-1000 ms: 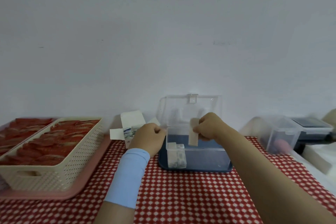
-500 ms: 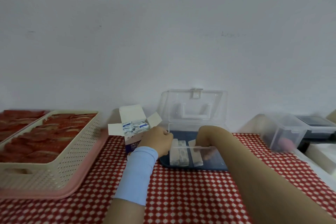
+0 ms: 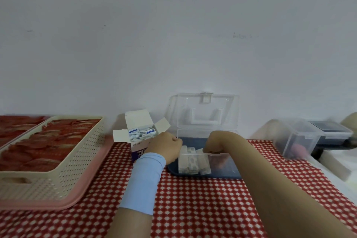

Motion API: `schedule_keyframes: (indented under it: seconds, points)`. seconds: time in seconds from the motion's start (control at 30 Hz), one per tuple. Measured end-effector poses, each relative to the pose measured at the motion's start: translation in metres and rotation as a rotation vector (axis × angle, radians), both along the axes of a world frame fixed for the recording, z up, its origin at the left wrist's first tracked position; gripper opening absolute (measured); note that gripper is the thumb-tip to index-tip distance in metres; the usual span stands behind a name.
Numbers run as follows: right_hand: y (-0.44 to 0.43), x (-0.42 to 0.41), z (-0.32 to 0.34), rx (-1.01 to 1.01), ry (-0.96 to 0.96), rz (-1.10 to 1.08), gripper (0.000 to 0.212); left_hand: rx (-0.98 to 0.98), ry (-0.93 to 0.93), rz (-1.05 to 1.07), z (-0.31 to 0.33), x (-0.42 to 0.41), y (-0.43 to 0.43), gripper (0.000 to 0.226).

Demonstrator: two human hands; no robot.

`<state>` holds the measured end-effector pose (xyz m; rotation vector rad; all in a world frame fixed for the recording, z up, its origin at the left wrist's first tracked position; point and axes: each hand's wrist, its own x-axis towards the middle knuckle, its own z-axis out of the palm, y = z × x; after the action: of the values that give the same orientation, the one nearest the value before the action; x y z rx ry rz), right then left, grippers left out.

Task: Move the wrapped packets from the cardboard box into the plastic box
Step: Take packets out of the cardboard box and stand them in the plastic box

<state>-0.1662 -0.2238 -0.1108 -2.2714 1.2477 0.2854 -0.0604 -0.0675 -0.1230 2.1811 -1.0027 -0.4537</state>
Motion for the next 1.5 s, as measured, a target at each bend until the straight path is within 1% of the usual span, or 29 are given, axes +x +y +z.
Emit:
schedule_keyframes:
  seconds: [0.07,0.13,0.2,0.33,0.43,0.57,0.67,0.7,0.8,0.87,0.97,1.07,1.13,1.17,1.23,1.27,1.33,1.4,1.47,1.5]
  points:
    - [-0.003,0.001,0.001,0.032,0.029,-0.045,0.024,0.003,0.001,-0.005,0.001,0.000,0.000,0.027]
    - [-0.003,0.001,0.001,0.163,0.066,-0.109,0.024,0.009,0.006,-0.006,0.001,0.000,0.000,0.026]
    - [0.000,0.001,0.003,0.236,0.067,-0.105,0.023,0.015,-0.004,-0.006,0.001,0.000,0.000,0.027]
    - [0.000,0.001,0.006,0.224,0.008,-0.098,0.019,0.019,-0.006,-0.005,0.002,-0.001,0.001,0.032]
    - [-0.002,-0.001,0.003,0.264,0.006,-0.113,0.013,0.015,-0.009,-0.011,0.003,-0.002,0.001,0.027]
    - [0.001,-0.001,0.004,0.309,0.052,-0.101,0.016,0.032,-0.020,-0.012,0.004,-0.002,0.001,0.028]
    - [0.003,-0.005,0.011,0.328,0.066,-0.080,0.019,0.019,0.018,-0.006,0.004,-0.003,0.002,0.037]
    - [0.004,-0.006,0.012,0.310,0.050,-0.068,0.021,0.017,0.028,-0.003,0.005,-0.003,0.002,0.039]
    - [0.010,-0.008,0.012,0.142,-0.041,-0.011,0.018,0.028,0.028,0.003,0.006,-0.004,0.003,0.041]
    - [0.012,-0.008,0.013,0.109,-0.035,0.020,0.018,0.034,0.031,0.004,0.007,-0.005,0.003,0.041]
    - [0.012,-0.010,0.019,0.069,0.040,0.072,0.014,0.003,0.084,-0.005,0.006,-0.003,0.005,0.039]
    - [0.015,-0.011,0.034,-0.029,0.015,0.116,0.005,-0.012,0.080,-0.022,0.010,0.001,0.008,0.037]
    - [0.015,-0.008,0.045,-0.111,-0.048,0.112,0.013,-0.065,0.067,-0.017,0.018,0.004,0.014,0.033]
    - [0.014,-0.006,0.050,-0.157,-0.119,0.089,0.017,-0.119,0.039,0.003,0.022,0.006,0.017,0.032]
    - [0.018,0.002,0.058,-0.281,-0.334,0.099,0.023,-0.255,-0.095,0.072,0.031,0.013,0.026,0.026]
    - [0.025,0.006,0.062,-0.317,-0.442,0.139,0.023,-0.311,-0.162,0.112,0.035,0.017,0.030,0.022]
    - [0.047,0.016,0.069,-0.307,-0.607,0.255,0.019,-0.360,-0.283,0.188,0.036,0.027,0.040,0.020]
    - [0.068,0.031,0.072,-0.323,-0.654,0.372,0.021,-0.307,-0.407,0.255,0.028,0.045,0.050,0.021]
    - [0.078,0.049,0.066,-0.374,-0.605,0.460,0.021,-0.163,-0.483,0.291,0.016,0.060,0.057,0.023]
    - [0.083,0.057,0.064,-0.392,-0.568,0.497,0.021,-0.097,-0.480,0.293,0.012,0.065,0.060,0.025]
